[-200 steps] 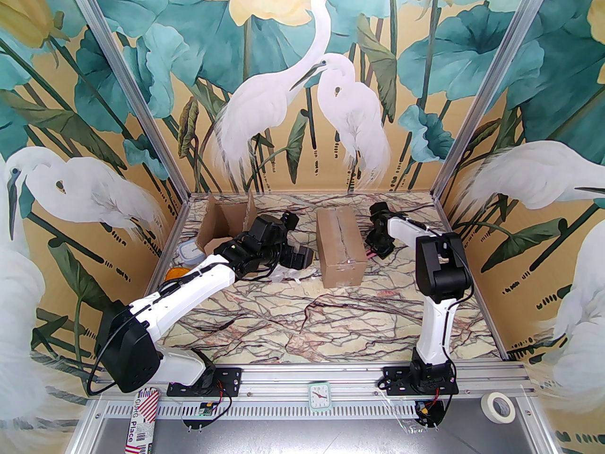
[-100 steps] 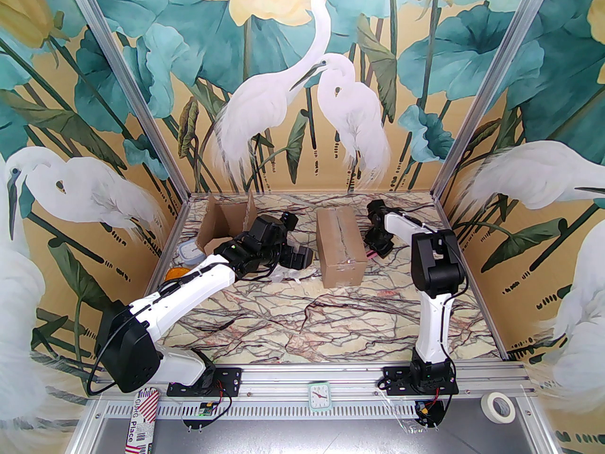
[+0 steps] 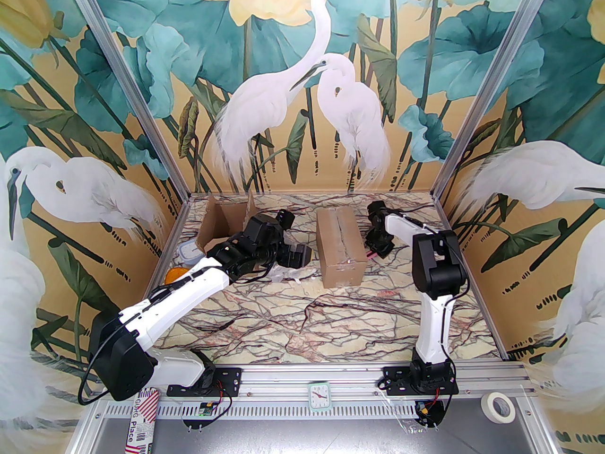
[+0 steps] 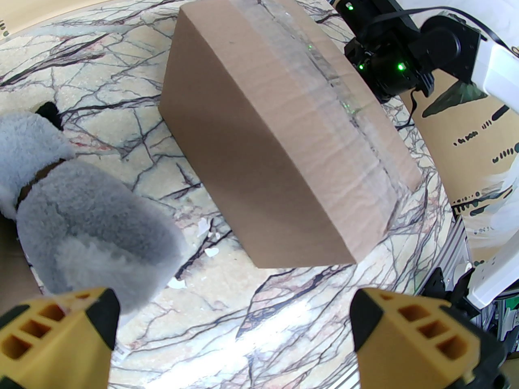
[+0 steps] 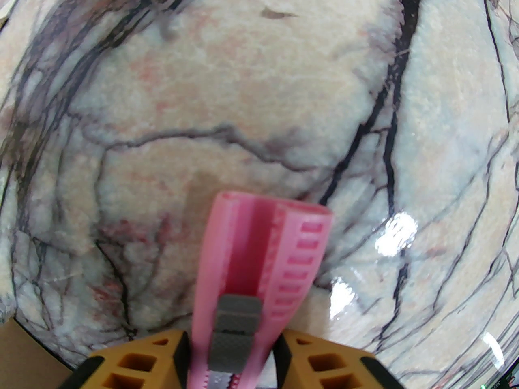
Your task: Unpack the express box
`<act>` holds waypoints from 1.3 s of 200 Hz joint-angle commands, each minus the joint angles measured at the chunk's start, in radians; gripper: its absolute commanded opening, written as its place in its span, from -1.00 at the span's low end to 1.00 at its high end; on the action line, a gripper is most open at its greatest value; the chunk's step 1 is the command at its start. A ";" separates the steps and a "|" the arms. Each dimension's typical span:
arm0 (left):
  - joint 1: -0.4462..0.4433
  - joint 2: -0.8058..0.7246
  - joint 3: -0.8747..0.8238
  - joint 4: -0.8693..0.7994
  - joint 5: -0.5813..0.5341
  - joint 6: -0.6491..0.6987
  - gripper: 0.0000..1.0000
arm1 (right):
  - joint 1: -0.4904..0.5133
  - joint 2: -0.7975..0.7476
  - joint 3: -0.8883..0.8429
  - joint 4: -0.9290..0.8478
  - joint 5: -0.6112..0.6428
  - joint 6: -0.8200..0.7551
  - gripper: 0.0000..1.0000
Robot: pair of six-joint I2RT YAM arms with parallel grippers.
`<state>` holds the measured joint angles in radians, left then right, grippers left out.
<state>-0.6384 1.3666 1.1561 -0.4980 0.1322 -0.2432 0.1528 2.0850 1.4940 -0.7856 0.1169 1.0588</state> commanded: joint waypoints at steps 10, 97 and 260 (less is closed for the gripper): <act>0.007 -0.026 0.055 -0.029 0.042 -0.001 0.99 | -0.023 -0.117 -0.069 0.073 0.056 0.000 -0.20; -0.012 0.063 0.174 -0.035 0.103 0.007 0.99 | -0.042 -0.252 -0.134 0.086 0.037 -0.047 -0.11; -0.020 0.043 0.055 -0.005 0.047 0.042 0.99 | 0.007 0.020 -0.043 0.021 -0.005 0.065 -0.05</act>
<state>-0.6548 1.4445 1.2373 -0.5056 0.2050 -0.2306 0.1509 2.0502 1.4395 -0.7692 0.0925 1.1099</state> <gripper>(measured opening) 0.996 0.501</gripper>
